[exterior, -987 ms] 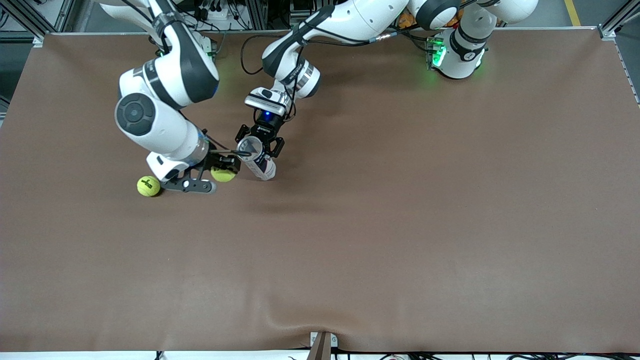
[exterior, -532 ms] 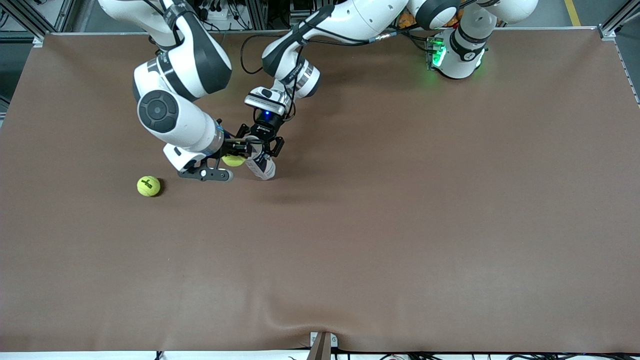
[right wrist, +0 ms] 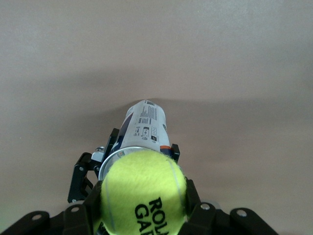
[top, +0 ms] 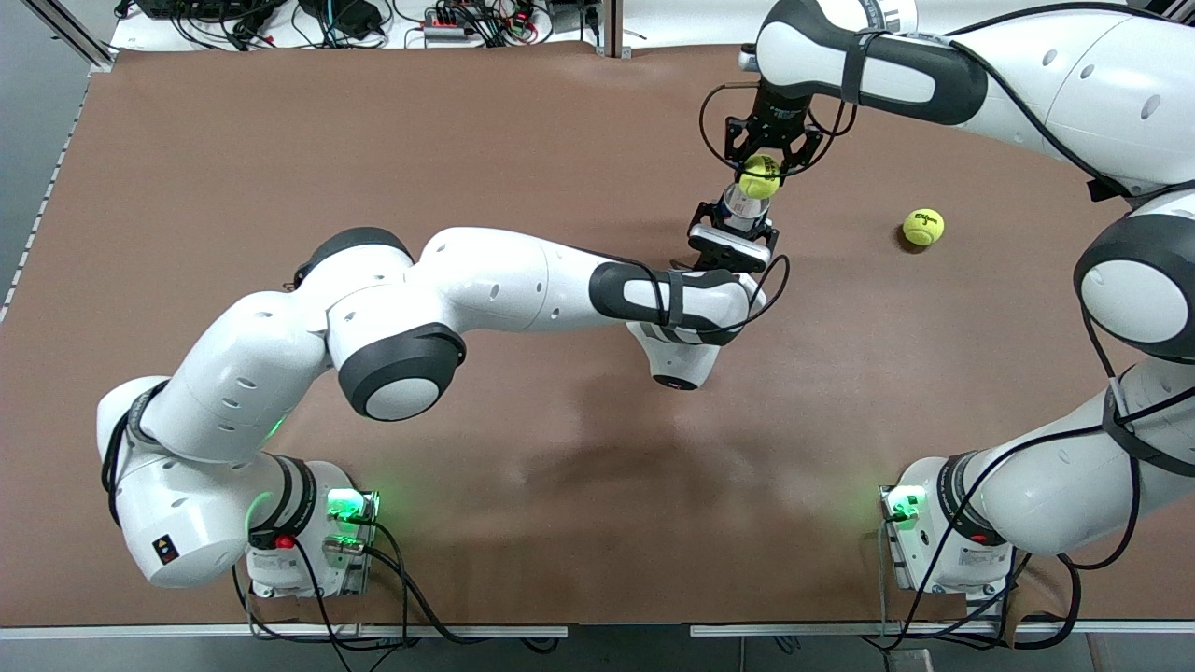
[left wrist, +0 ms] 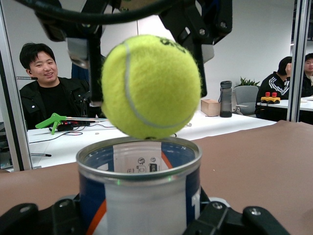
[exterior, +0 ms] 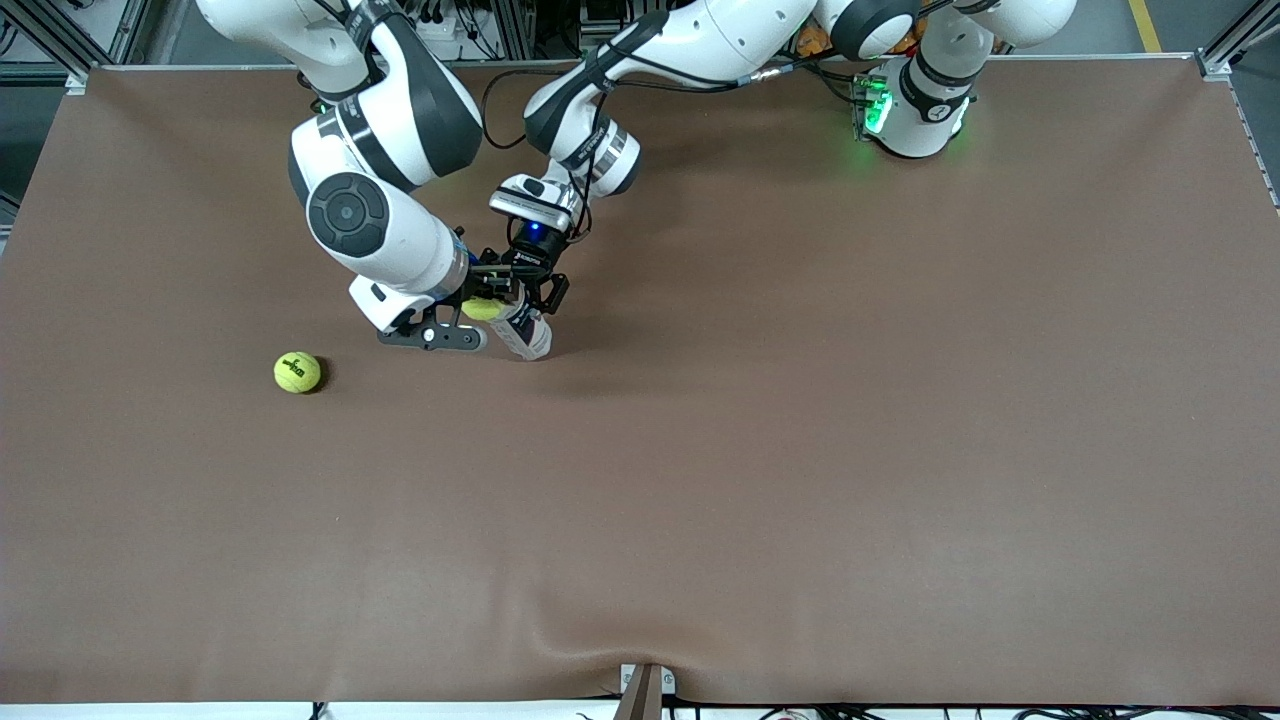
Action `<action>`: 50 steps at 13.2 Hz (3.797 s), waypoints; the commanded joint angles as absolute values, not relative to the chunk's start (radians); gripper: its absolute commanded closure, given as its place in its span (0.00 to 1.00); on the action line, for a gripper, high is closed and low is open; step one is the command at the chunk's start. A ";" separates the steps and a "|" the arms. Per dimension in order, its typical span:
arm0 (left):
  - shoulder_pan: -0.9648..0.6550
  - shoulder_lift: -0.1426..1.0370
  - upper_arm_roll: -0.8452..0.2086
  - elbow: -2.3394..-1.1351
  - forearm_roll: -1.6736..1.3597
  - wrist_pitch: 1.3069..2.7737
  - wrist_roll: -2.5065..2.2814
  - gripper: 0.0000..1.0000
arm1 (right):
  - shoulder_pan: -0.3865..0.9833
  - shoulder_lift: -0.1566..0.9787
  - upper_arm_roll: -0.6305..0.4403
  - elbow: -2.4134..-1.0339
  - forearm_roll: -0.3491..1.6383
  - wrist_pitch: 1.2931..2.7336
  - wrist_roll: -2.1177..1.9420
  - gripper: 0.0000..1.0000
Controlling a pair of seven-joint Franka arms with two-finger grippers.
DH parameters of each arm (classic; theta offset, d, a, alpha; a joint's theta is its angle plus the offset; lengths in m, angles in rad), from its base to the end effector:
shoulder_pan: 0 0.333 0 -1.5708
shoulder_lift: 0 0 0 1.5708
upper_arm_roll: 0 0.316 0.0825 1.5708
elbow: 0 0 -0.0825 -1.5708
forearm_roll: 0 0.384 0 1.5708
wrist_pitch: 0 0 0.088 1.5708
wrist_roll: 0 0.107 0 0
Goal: Insert tennis ball vertically with right arm
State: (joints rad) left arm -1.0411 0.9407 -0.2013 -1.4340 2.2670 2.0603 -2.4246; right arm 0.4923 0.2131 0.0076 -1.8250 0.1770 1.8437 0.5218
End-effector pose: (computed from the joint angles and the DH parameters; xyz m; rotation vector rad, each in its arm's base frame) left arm 0.3099 -0.6773 0.1675 2.0502 -0.4620 1.9642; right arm 0.5145 0.2966 0.4042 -3.0638 0.1324 0.3866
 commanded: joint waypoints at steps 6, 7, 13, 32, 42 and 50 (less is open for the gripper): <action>-1.028 1.000 -0.224 -1.358 2.345 2.051 -2.444 0.26 | 0.514 0.215 -0.002 -1.836 0.195 1.839 0.537 0.38; -1.028 1.000 -0.224 -1.358 2.345 2.051 -2.444 0.26 | 0.514 0.218 -0.002 -1.836 0.195 1.839 0.537 0.34; -1.028 1.000 -0.224 -1.359 2.345 2.051 -2.444 0.26 | 0.514 0.219 -0.002 -1.836 0.195 1.841 0.535 0.00; -1.028 0.997 -0.224 -1.358 2.345 2.049 -2.444 0.26 | 0.439 0.209 -0.011 -1.868 0.117 1.830 0.428 0.00; -1.028 0.999 -0.224 -1.356 2.345 2.049 -2.442 0.25 | 0.023 0.257 -0.012 -1.870 -0.030 1.929 -0.124 0.00; -1.026 0.999 -0.224 -1.358 2.345 2.049 -2.442 0.25 | -0.107 0.428 -0.008 -1.879 -0.014 2.094 -0.284 0.00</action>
State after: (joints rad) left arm -1.0404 0.9423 -0.2006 -1.4332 2.2721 2.0582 -2.4254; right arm -0.0859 0.4183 -0.0299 -1.8807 -0.0114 2.0960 -0.2714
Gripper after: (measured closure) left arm 0.251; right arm 0.000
